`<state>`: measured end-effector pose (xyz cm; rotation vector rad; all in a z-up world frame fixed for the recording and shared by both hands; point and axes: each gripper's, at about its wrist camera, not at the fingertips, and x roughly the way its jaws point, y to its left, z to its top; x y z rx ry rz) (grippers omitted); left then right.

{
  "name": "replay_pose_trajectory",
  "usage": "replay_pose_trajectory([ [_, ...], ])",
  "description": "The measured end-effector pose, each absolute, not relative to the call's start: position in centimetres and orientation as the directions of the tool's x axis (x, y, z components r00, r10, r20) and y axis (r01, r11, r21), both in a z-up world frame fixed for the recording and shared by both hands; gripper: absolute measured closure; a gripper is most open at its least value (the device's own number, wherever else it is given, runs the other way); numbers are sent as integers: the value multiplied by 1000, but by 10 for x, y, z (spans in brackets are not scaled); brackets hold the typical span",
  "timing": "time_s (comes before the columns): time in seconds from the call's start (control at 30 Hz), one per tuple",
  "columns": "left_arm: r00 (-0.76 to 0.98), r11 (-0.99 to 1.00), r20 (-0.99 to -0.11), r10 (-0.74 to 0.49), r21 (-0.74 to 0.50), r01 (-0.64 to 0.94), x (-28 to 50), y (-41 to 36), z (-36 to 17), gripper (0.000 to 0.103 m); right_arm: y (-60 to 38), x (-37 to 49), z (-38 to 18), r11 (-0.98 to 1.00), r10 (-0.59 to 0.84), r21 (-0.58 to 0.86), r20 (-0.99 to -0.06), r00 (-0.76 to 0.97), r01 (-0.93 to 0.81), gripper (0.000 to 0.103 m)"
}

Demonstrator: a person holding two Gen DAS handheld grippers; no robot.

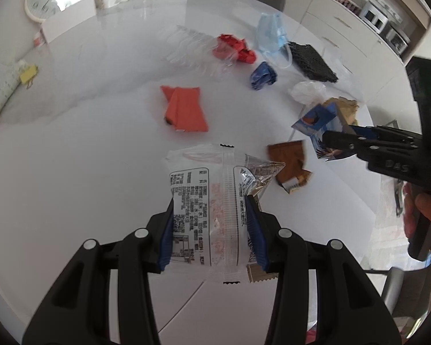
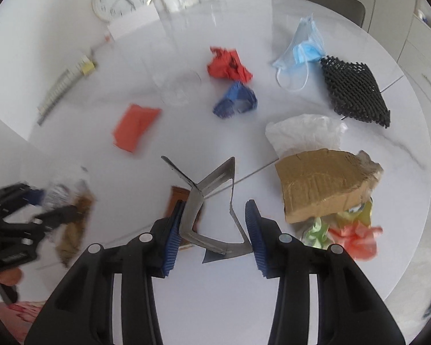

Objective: Collect trash
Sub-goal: 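Carry both items to the floor bin and open both tools over it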

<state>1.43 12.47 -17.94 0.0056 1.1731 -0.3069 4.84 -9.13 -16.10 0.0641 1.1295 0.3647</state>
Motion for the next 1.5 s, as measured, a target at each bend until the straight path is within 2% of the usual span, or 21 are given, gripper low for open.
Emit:
replay_pose_trajectory([
  [0.17,351,916,-890,-293,-155,370,6,77,-156,59,-135,11,-124,949,314,270,-846,431,-163,60],
  [0.47,203,716,-859,-471,-237,657,-26,-72,-125,59,-284,-87,-96,962,93,206,-863,497,177,60],
  [0.6,50,581,-865,-499,-290,761,-52,-164,-139,59,-340,-115,-113,938,45,204,-874,484,281,59],
  [0.73,-22,518,-896,-443,-276,809,-72,-236,-178,58,-392,-131,-138,914,40,215,-891,452,344,59],
  [0.8,-34,511,-913,-405,-257,820,-78,-263,-199,52,-415,-138,-152,905,53,225,-901,430,360,59],
  [0.9,-72,511,-933,-354,-257,820,-84,-293,-233,36,-442,-144,-173,897,83,247,-909,408,368,59],
  [1.0,-115,546,-940,-322,-283,788,-82,-311,-258,28,-460,-144,-200,894,122,265,-920,374,361,59],
  [1.2,-89,618,-953,-290,-258,742,-74,-317,-260,24,-475,-141,-239,896,194,305,-923,333,322,59],
  [1.37,22,681,-962,-273,-177,710,-63,-295,-223,18,-460,-134,-271,915,258,327,-925,280,237,58],
  [1.47,75,742,-963,-259,-149,654,-52,-274,-200,17,-443,-123,-295,925,278,331,-924,263,186,52],
  [1.5,92,767,-962,-258,-146,625,-48,-266,-192,17,-442,-120,-298,932,261,314,-929,262,184,38],
])
